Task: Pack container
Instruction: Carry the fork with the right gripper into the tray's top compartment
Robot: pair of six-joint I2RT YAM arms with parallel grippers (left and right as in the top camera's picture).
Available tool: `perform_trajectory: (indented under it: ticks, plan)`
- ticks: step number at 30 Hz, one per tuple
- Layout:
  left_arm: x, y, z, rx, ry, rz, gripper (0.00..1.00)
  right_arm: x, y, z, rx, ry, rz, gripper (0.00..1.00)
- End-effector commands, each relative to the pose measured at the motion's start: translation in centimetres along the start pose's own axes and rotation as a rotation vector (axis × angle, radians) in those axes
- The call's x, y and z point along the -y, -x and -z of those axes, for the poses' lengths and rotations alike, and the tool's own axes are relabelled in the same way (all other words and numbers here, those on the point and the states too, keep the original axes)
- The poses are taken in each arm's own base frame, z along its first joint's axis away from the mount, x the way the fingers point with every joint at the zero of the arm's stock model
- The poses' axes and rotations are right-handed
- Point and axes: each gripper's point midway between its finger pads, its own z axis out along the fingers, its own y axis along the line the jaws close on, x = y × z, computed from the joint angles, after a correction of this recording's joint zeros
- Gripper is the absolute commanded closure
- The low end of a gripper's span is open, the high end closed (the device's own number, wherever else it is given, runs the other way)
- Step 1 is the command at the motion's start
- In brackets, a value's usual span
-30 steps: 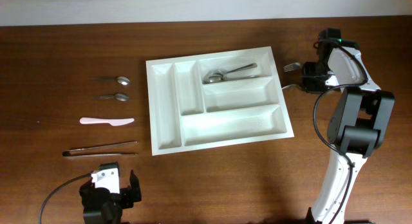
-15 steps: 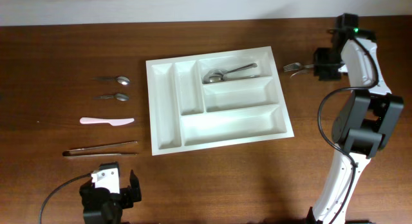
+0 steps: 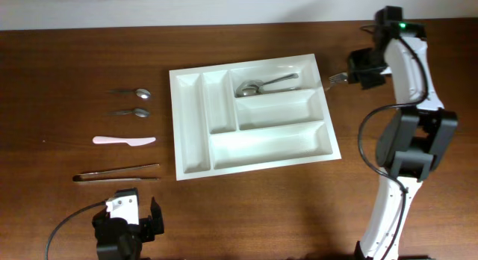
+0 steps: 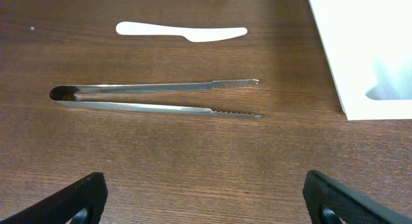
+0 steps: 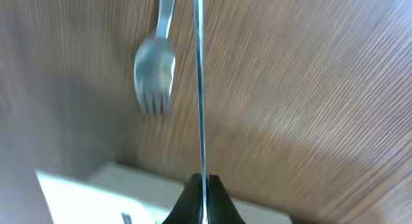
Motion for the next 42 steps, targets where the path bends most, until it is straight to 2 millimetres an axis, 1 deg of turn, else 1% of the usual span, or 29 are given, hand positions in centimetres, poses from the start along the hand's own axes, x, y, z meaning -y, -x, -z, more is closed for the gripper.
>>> perform_trajectory:
  ticks: [1,3,4,5,6,9,11,16,19,21,23,27,32,34,37,38,42]
  plan:
    - [0.0,0.0,0.0,0.003,-0.003,-0.015,0.01,-1.8,-3.9,1.3,-0.022,0.034,0.13,0.96]
    - [0.0,0.0,0.0,0.003,-0.003,-0.015,0.01,-2.2,-5.3,1.7,-0.026,0.042,0.159,0.96]
    - [0.0,0.0,0.0,0.003,-0.003,-0.015,0.01,-2.5,-6.3,2.1,-0.03,0.048,0.178,0.96]
    - [0.0,0.0,0.0,0.003,-0.003,-0.015,0.01,-2.5,-6.9,2.3,-0.032,0.048,0.188,0.96]
    - [0.0,0.0,0.0,0.003,-0.003,-0.015,0.01,-2.5,-7.9,2.8,-0.037,0.046,0.204,0.96]
    - [0.0,0.0,0.0,0.003,-0.003,-0.015,0.01,-2.2,-9.7,3.4,-0.051,0.031,0.232,0.96]
    - [0.0,0.0,0.0,0.003,-0.003,-0.015,0.01,-1.6,-11.6,3.7,-0.068,0.003,0.258,0.96]
    - [0.0,0.0,0.0,0.003,-0.003,-0.015,0.01,-0.1,-15.4,3.5,-0.103,-0.071,0.271,0.96]
    - [0.0,0.0,0.0,0.003,-0.003,-0.015,0.01,0.4,-17.1,3.4,-0.103,-0.098,0.258,0.96]
    - [0.0,0.0,0.0,0.003,-0.003,-0.015,0.01,0.5,-17.9,3.3,-0.073,-0.111,0.235,0.96]
    - [0.0,0.0,0.0,0.003,-0.003,-0.015,0.01,0.8,-18.2,3.1,-0.001,-0.131,0.181,0.96]
    - [0.0,0.0,0.0,0.003,-0.003,-0.015,0.01,0.9,-18.6,2.9,0.089,-0.136,0.076,0.96]
    - [0.0,0.0,0.0,0.003,-0.003,-0.015,0.01,1.4,-19.0,2.2,0.135,-0.151,0.009,0.96]
    - [0.0,0.0,0.0,0.003,-0.003,-0.015,0.01,2.1,-19.1,1.3,0.142,-0.182,0.014,0.96]
    - [0.0,0.0,0.0,0.003,-0.003,-0.015,0.01,3.7,-19.0,-0.2,0.147,-0.245,0.0,0.96]
    - [0.0,0.0,0.0,0.003,-0.003,-0.015,0.01,4.8,-19.0,-1.0,0.15,-0.278,-0.021,0.96]
    - [0.0,0.0,0.0,0.003,-0.003,-0.015,0.01,6.1,-19.5,-2.5,0.119,-0.312,-0.034,0.96]
